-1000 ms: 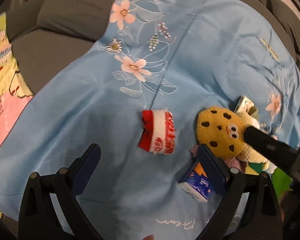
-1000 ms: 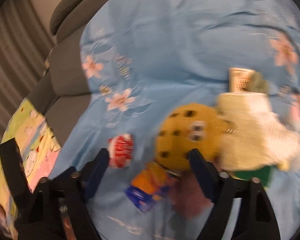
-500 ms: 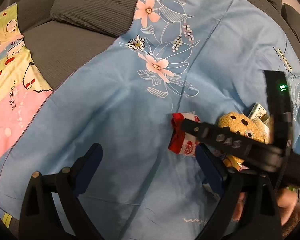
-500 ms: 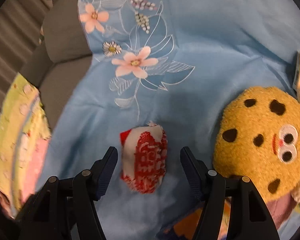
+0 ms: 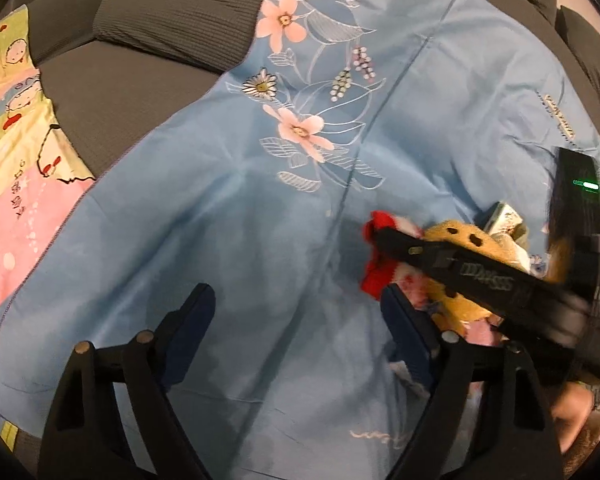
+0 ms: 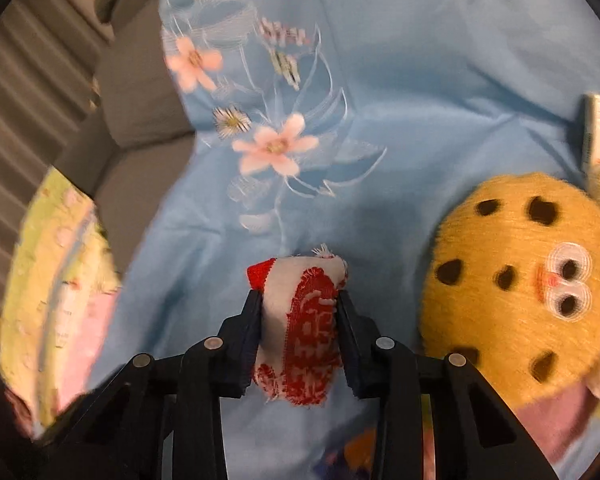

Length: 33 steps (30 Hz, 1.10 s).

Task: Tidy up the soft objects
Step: 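Close the right gripper on the red-and-white sock and lift it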

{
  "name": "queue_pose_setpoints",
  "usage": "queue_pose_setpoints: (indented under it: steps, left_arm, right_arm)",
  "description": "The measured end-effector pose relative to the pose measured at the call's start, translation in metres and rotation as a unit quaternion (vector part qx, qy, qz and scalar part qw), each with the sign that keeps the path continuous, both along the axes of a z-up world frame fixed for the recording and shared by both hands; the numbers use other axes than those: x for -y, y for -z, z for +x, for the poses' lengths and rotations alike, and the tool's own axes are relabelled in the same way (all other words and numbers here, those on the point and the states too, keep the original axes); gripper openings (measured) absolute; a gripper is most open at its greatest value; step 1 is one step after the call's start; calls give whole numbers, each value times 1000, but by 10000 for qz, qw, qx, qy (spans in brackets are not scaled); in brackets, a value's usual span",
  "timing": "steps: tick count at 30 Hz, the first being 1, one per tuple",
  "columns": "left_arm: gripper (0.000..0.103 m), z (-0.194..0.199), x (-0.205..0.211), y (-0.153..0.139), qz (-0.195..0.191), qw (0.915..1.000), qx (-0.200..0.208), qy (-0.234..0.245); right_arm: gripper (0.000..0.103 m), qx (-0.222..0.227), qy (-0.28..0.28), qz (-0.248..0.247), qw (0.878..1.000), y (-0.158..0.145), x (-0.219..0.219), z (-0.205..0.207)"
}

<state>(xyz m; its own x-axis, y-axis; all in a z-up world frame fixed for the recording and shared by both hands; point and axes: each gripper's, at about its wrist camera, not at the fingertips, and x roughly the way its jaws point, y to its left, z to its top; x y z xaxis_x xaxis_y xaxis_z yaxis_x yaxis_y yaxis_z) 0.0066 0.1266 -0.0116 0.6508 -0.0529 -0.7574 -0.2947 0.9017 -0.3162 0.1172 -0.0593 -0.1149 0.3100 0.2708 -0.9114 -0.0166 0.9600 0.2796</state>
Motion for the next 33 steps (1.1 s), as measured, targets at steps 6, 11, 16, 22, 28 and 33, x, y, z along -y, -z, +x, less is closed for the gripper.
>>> queue_pose_setpoints:
  steps: [6, 11, 16, 22, 28, 33]
  left_arm:
    - [82, 0, 19, -5, -284, 9990, 104, 343]
    - [80, -5, 55, -11, -432, 9935, 242, 1025]
    - [77, -9, 104, -4, -696, 9809, 93, 1812]
    - [75, -8, 160, 18, -742, 9631, -301, 2569]
    - [69, -3, 192, 33, -1125, 9469, -620, 2948]
    - [53, -2, 212, 41, -1029, 9408, -678, 3159]
  right_arm:
    - [37, 449, 455, 160, 9978, -67, 47, -40]
    - [37, 462, 956, -229, 9941, -87, 92, -98]
    - [41, 87, 1653, -295, 9858, -71, 138, -139]
    - [75, -246, 2246, -186, 9740, -56, 181, -156]
    - [78, 135, 2476, 157, 9687, -74, 199, -168]
    - [55, -23, 2235, 473, 9736, -64, 193, -165]
